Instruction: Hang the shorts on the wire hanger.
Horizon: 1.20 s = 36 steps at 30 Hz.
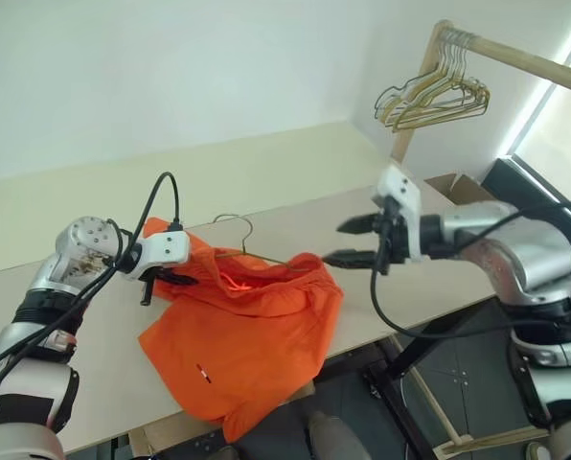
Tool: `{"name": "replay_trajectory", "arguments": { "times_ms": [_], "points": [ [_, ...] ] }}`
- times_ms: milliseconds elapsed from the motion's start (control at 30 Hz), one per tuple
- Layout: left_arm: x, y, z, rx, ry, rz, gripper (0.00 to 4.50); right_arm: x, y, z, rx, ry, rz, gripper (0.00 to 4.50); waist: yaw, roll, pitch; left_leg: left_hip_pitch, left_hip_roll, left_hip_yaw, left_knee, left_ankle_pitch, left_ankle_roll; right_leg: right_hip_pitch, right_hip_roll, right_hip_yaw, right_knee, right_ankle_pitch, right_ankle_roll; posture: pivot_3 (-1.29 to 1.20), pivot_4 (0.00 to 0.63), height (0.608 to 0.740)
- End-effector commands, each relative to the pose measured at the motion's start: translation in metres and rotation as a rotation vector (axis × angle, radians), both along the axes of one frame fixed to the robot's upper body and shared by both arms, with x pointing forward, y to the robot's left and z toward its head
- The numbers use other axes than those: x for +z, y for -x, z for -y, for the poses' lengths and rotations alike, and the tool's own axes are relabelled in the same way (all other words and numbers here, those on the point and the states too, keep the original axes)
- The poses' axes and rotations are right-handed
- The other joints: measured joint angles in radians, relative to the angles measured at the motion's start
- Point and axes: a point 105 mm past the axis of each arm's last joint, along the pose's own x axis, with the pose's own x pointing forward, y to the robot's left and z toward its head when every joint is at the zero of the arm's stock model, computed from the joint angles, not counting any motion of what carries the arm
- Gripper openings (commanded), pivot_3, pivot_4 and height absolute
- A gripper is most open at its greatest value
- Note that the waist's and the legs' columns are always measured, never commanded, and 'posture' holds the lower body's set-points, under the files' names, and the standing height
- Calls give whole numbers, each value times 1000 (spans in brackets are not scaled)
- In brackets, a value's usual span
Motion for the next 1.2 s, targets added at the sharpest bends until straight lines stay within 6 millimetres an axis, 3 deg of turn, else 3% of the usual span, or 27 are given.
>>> {"name": "replay_trajectory", "arguments": {
  "times_ms": [33, 267, 400, 533, 833, 867, 1133, 1200],
  "points": [
    [12, -1, -4, -3, 6, 42, 0, 24, 6, -33, 67, -33, 40, 4465, -6, 0, 0, 0, 0, 0, 0, 0, 0, -1, 0, 0, 0, 0, 0, -281, 0, 740],
    [13, -1, -4, 4, 11, 41, 0, 0, 5, -95, 132, 38, -9, 4465, -16, -1, -4, -3, 0, 0, 1, 0, 0, -3, 0, 0, 3, 0, 0, -276, 0, 740],
    [13, -1, -4, 3, 9, 41, 0, -17, -3, -113, 116, 94, -41, 4465, -18, -1, -4, -3, -1, 0, 1, 0, 0, -5, 0, 0, 7, 0, 0, -268, 0, 740],
    [13, 0, -5, 2, 0, 41, 0, -24, -11, -121, 92, 127, -52, 3536, -18, -1, -4, -3, -1, 0, 1, 0, 0, -6, 0, 0, 8, 0, 0, -269, 1, 740],
    [12, -1, -9, -2, -61, 58, 0, -28, -11, -132, 141, 138, -50, 186, -24, -1, -4, -2, -1, -1, 1, 0, 0, -6, 0, -1, 8, 0, 0, -268, 0, 740],
    [12, -1, -9, -1, -64, 60, 0, -28, -11, -133, 149, 137, -48, 10, -26, -1, -4, -3, -1, -1, 1, 0, 0, -6, 0, -1, 9, 0, 0, -268, 0, 740],
    [29, -4, -6, 8, 20, 87, 0, -30, -6, -132, 200, 89, 4, 10, -33, -2, -5, -3, -1, -1, 1, 0, -1, -6, 0, -1, 9, 0, 0, -257, 0, 740],
    [36, -3, -8, 2, 49, 81, 593, -31, -6, -128, 218, 81, 45, 0, -34, -2, -5, -3, -1, -1, 1, 0, -1, -6, 0, -1, 9, 0, 0, -251, 0, 740]
  ]
}}
